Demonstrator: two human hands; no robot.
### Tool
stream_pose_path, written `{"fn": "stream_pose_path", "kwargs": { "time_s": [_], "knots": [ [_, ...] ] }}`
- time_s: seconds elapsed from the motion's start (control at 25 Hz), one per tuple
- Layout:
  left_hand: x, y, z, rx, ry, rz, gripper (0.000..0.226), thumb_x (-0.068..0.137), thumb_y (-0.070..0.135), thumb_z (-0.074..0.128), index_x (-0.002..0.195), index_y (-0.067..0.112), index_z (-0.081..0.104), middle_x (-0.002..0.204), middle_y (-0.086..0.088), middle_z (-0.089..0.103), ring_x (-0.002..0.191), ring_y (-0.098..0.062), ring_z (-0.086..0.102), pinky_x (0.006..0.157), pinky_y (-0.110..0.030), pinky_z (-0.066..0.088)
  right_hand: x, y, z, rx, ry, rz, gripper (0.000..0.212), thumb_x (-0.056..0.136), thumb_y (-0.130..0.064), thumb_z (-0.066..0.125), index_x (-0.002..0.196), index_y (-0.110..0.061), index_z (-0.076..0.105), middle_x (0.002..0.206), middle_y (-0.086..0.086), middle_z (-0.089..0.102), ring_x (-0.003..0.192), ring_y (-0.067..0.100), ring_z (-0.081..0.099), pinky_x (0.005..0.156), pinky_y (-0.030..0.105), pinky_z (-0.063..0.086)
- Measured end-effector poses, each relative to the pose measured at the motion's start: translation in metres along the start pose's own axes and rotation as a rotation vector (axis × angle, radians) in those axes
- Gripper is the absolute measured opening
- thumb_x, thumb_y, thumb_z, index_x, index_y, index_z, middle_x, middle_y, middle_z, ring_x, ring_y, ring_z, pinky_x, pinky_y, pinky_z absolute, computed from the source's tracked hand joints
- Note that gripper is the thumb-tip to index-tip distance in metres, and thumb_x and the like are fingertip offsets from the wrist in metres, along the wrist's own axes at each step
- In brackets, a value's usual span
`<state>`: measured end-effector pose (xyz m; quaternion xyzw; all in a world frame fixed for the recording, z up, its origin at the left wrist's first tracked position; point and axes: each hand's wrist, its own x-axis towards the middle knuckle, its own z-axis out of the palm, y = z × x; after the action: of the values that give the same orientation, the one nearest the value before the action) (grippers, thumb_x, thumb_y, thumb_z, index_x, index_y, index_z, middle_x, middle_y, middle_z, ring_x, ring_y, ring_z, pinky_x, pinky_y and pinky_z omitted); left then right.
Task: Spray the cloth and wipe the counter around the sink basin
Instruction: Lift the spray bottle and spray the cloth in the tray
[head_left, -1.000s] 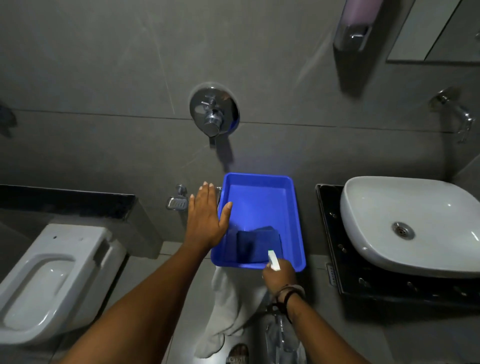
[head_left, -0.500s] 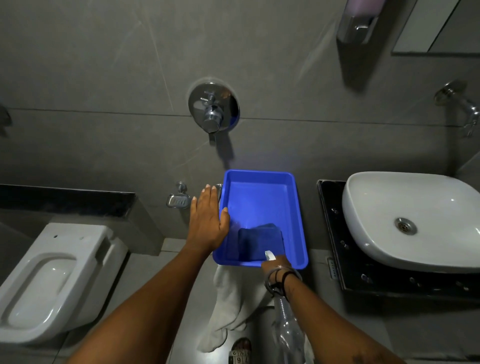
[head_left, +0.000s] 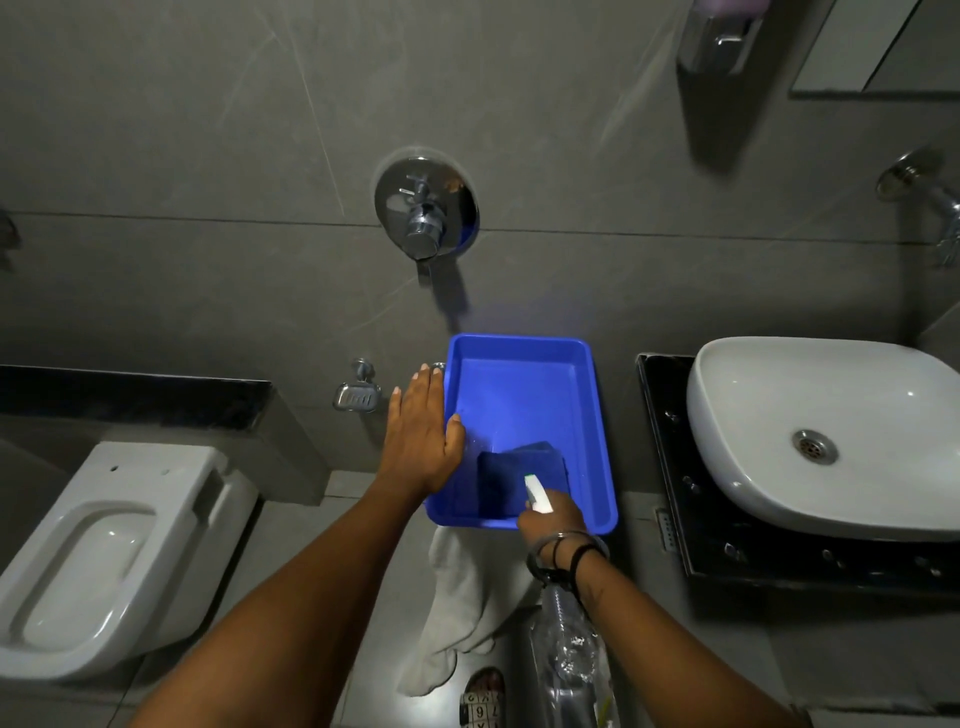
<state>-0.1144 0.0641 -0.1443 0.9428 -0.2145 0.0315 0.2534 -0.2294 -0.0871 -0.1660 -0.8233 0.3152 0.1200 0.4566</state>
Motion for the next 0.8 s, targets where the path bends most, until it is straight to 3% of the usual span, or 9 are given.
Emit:
{"fn": "stream_pose_path", "kwargs": {
  "time_s": [0.12,0.2,0.36,0.44,0.6,0.68,0.8],
  "knots": [
    [0.021,-0.008,-0.019,0.040,0.002,0.090,0.073,0.090,0.032,0.034,0.154,0.003,0.019,0.163,-0.016,0.019,0.152,-0.026,0.015,0.125,-0.045,0.003,-0.034,-0.067,-0.031,-0.017,0.024,-0.316,0.022,0.076,-0.004,0.055,0.059,-0.013,0.044,0.053,-0.003,0.040,0.049,0.017,0.036,0.041,0.022,0.026],
    [0.052,-0.009,-0.039,0.040,0.062,0.096,0.072,0.090,0.031,0.037,0.154,0.003,0.018,0.163,-0.017,0.020,0.152,-0.026,0.016,0.124,-0.044,0.003,-0.037,-0.123,-0.064,0.108,0.095,-0.392,0.009,0.073,-0.006,0.054,0.066,-0.011,0.056,0.055,-0.001,0.047,0.048,0.015,0.039,0.040,0.021,0.030],
    [0.103,-0.006,-0.062,0.015,0.128,0.083,0.073,0.092,0.032,0.037,0.155,0.005,0.015,0.164,-0.015,0.017,0.153,-0.024,0.013,0.125,-0.043,0.002,-0.005,-0.208,-0.118,0.269,0.211,-0.483,0.010,0.073,-0.005,0.053,0.070,-0.006,0.062,0.059,0.003,0.053,0.053,0.017,0.046,0.051,0.025,0.038],
    [0.115,-0.007,-0.058,0.001,0.120,0.098,0.073,0.092,0.033,0.037,0.155,0.006,0.014,0.164,-0.014,0.016,0.153,-0.023,0.012,0.125,-0.043,0.002,0.020,-0.219,-0.121,0.304,0.264,-0.540,0.013,0.075,0.000,0.052,0.083,0.006,0.061,0.068,0.009,0.051,0.062,0.018,0.044,0.056,0.030,0.037],
    [0.117,-0.009,-0.033,-0.042,0.072,0.089,0.071,0.095,0.033,0.040,0.156,0.009,0.013,0.165,-0.012,0.016,0.153,-0.021,0.011,0.125,-0.041,0.000,0.073,-0.203,-0.104,0.313,0.296,-0.628,0.029,0.078,0.004,0.052,0.105,-0.001,0.062,0.081,0.008,0.055,0.061,0.015,0.044,0.052,0.019,0.039],
    [0.146,-0.034,-0.005,-0.077,0.024,0.030,0.070,0.097,0.033,0.044,0.156,0.010,0.013,0.165,-0.010,0.016,0.153,-0.019,0.009,0.123,-0.037,-0.003,0.144,-0.218,-0.079,0.296,0.278,-0.584,0.034,0.080,0.004,0.053,0.113,-0.001,0.059,0.087,0.010,0.057,0.067,0.019,0.047,0.057,0.022,0.041],
    [0.135,-0.025,0.012,-0.060,-0.029,0.071,0.071,0.097,0.034,0.045,0.156,0.008,0.016,0.164,-0.011,0.017,0.153,-0.020,0.010,0.122,-0.036,-0.004,0.178,-0.215,-0.074,0.254,0.357,-0.543,0.038,0.081,0.004,0.054,0.119,0.004,0.057,0.102,0.020,0.063,0.080,0.023,0.052,0.065,0.020,0.041]
  ]
}}
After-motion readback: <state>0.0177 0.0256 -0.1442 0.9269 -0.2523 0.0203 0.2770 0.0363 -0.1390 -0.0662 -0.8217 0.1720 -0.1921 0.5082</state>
